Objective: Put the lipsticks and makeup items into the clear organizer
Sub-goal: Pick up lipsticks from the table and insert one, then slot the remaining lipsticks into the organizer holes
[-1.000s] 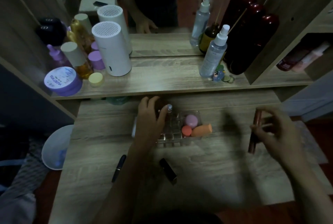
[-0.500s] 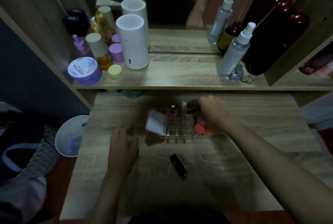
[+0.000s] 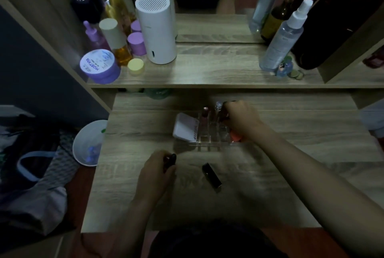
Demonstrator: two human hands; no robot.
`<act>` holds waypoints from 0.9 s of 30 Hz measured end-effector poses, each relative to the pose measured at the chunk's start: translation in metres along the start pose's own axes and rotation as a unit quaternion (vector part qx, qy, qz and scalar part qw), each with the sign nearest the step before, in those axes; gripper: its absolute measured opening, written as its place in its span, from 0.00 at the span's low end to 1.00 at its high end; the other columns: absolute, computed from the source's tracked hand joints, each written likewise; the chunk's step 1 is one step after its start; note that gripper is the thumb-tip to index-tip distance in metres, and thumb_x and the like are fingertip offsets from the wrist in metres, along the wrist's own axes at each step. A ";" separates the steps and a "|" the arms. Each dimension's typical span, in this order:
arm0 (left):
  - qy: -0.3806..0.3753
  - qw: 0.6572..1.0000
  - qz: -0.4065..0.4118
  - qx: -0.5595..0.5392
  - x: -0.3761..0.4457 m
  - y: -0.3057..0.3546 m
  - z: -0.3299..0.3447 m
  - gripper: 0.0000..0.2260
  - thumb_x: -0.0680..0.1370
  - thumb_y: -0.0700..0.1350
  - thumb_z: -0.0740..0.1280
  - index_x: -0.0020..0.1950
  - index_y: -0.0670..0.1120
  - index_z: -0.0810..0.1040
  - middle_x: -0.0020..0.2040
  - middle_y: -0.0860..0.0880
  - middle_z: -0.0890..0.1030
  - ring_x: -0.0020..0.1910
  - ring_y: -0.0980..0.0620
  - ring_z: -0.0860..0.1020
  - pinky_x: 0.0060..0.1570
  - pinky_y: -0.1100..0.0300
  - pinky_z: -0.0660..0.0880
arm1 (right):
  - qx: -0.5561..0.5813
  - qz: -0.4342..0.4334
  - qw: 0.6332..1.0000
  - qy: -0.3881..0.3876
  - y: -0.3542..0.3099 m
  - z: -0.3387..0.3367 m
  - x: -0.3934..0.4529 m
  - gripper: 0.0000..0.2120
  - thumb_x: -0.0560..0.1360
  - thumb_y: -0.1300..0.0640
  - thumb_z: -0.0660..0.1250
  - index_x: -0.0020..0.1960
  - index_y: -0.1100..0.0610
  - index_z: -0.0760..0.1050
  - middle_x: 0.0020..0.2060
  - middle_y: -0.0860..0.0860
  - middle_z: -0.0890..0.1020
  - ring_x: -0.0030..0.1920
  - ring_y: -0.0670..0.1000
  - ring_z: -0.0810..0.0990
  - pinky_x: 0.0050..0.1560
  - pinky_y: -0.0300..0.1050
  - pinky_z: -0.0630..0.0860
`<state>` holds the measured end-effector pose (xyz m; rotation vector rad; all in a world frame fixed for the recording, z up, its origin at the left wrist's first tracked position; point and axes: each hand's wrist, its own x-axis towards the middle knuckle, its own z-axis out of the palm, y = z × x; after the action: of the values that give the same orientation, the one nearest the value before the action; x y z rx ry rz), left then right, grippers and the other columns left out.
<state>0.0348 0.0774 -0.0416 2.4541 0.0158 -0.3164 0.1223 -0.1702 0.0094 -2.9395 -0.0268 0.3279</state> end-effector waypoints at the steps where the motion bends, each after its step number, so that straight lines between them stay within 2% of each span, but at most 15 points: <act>1: 0.004 1.000 0.008 -0.012 0.000 0.005 0.001 0.13 0.73 0.44 0.70 0.56 0.46 0.76 0.53 0.46 0.80 0.45 0.53 0.77 0.44 0.61 0.73 | 0.019 0.003 1.000 -0.002 0.001 -0.002 -0.004 0.15 0.70 0.57 0.71 0.54 0.61 0.75 0.51 0.62 0.80 0.52 0.64 0.78 0.49 0.56 0.77; 4: 0.034 0.996 0.058 -0.052 -0.002 0.022 0.001 0.12 0.73 0.41 0.70 0.56 0.44 0.76 0.51 0.46 0.80 0.42 0.55 0.77 0.40 0.66 0.74 | 0.090 0.005 0.996 0.014 0.008 -0.009 -0.020 0.18 0.68 0.59 0.73 0.57 0.59 0.75 0.51 0.60 0.82 0.52 0.62 0.79 0.50 0.55 0.78; 6: 0.056 0.991 0.094 -0.081 -0.001 0.035 0.001 0.12 0.73 0.39 0.70 0.55 0.42 0.77 0.51 0.45 0.81 0.43 0.56 0.77 0.37 0.71 0.72 | 0.134 0.006 0.990 0.041 0.014 -0.014 -0.036 0.21 0.67 0.61 0.74 0.59 0.57 0.75 0.52 0.59 0.83 0.52 0.60 0.80 0.49 0.49 0.75; 8: 0.074 0.983 0.125 -0.113 0.002 0.048 -0.001 0.11 0.72 0.36 0.70 0.53 0.40 0.77 0.50 0.43 0.81 0.43 0.56 0.77 0.34 0.71 0.74 | 0.161 0.014 0.983 0.084 0.020 -0.018 -0.053 0.23 0.67 0.63 0.74 0.61 0.57 0.75 0.53 0.57 0.83 0.52 0.58 0.80 0.47 0.43 0.71; 10: 0.095 0.974 0.150 -0.139 0.007 0.060 -0.001 0.11 0.71 0.35 0.71 0.52 0.40 0.77 0.49 0.42 0.82 0.44 0.56 0.78 0.37 0.72 0.77 | 0.185 0.012 0.973 0.137 0.021 -0.022 -0.071 0.20 0.68 0.64 0.73 0.58 0.58 0.76 0.49 0.55 0.82 0.45 0.56 0.79 0.44 0.42 0.70; 12: 0.119 0.968 0.166 -0.148 0.014 0.070 0.000 0.11 0.70 0.34 0.71 0.51 0.39 0.77 0.49 0.42 0.81 0.45 0.57 0.78 0.39 0.74 0.76 | 0.209 -0.009 0.965 0.159 0.015 -0.017 -0.088 0.12 0.69 0.63 0.73 0.51 0.57 0.77 0.42 0.50 0.78 0.39 0.49 0.76 0.36 0.41 0.70; 14: 0.134 0.962 0.182 -0.152 0.023 0.079 0.003 0.10 0.70 0.34 0.71 0.50 0.38 0.76 0.48 0.41 0.80 0.44 0.63 0.75 0.44 0.78 0.74 | 0.222 -0.025 0.967 0.120 0.004 0.000 -0.103 0.07 0.70 0.61 0.72 0.46 0.56 0.76 0.40 0.47 0.77 0.38 0.45 0.74 0.34 0.40 0.71; 16: 0.140 0.961 0.187 -0.149 0.032 0.087 0.007 0.11 0.70 0.34 0.71 0.51 0.37 0.76 0.49 0.40 0.79 0.43 0.65 0.73 0.48 0.82 0.69 | 0.207 -0.026 0.977 0.040 -0.010 0.029 -0.115 0.08 0.71 0.57 0.70 0.49 0.53 0.74 0.44 0.47 0.76 0.41 0.46 0.75 0.38 0.44 0.74; 18: 0.143 0.961 0.180 -0.152 0.040 0.093 0.012 0.11 0.70 0.34 0.71 0.52 0.37 0.76 0.51 0.39 0.78 0.46 0.60 0.74 0.49 0.83 0.67 | 0.174 -0.030 0.984 -0.036 -0.019 0.059 -0.120 0.14 0.71 0.53 0.69 0.55 0.50 0.70 0.51 0.48 0.75 0.47 0.50 0.76 0.44 0.47 0.75; 20: 0.144 0.962 0.171 -0.159 0.046 0.097 0.016 0.11 0.71 0.35 0.71 0.52 0.38 0.76 0.52 0.40 0.79 0.50 0.52 0.76 0.48 0.78 0.71 | 0.135 -0.043 0.987 -0.079 -0.024 0.083 -0.120 0.20 0.70 0.49 0.68 0.59 0.49 0.66 0.54 0.51 0.74 0.51 0.53 0.75 0.45 0.46 0.72; 22: 0.142 0.963 0.166 -0.161 0.050 0.098 0.020 0.11 0.71 0.36 0.70 0.52 0.39 0.76 0.51 0.41 0.79 0.50 0.51 0.76 0.48 0.72 0.72 | 0.136 -0.039 0.987 -0.082 -0.025 0.097 -0.120 0.20 0.70 0.48 0.67 0.59 0.49 0.65 0.54 0.51 0.74 0.51 0.53 0.75 0.44 0.43 0.68; 24: 0.146 0.963 0.165 -0.157 0.052 0.099 0.024 0.11 0.71 0.35 0.70 0.52 0.38 0.77 0.50 0.41 0.79 0.48 0.54 0.74 0.48 0.76 0.70 | 0.145 -0.029 0.987 -0.064 -0.025 0.102 -0.120 0.16 0.72 0.50 0.65 0.57 0.49 0.65 0.52 0.51 0.75 0.50 0.53 0.75 0.44 0.43 0.69; 27: 0.153 0.962 0.174 -0.143 0.055 0.097 0.029 0.10 0.70 0.32 0.71 0.51 0.36 0.77 0.48 0.39 0.80 0.47 0.57 0.71 0.49 0.85 0.64 | 0.141 -0.017 0.989 -0.038 -0.026 0.096 -0.120 0.12 0.73 0.55 0.65 0.55 0.53 0.68 0.52 0.53 0.75 0.49 0.55 0.76 0.45 0.48 0.72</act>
<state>0.0901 -0.0205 -0.0167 2.1439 -0.2211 0.2084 -0.0157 -0.1321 -0.0520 -2.6427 -0.0388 0.4031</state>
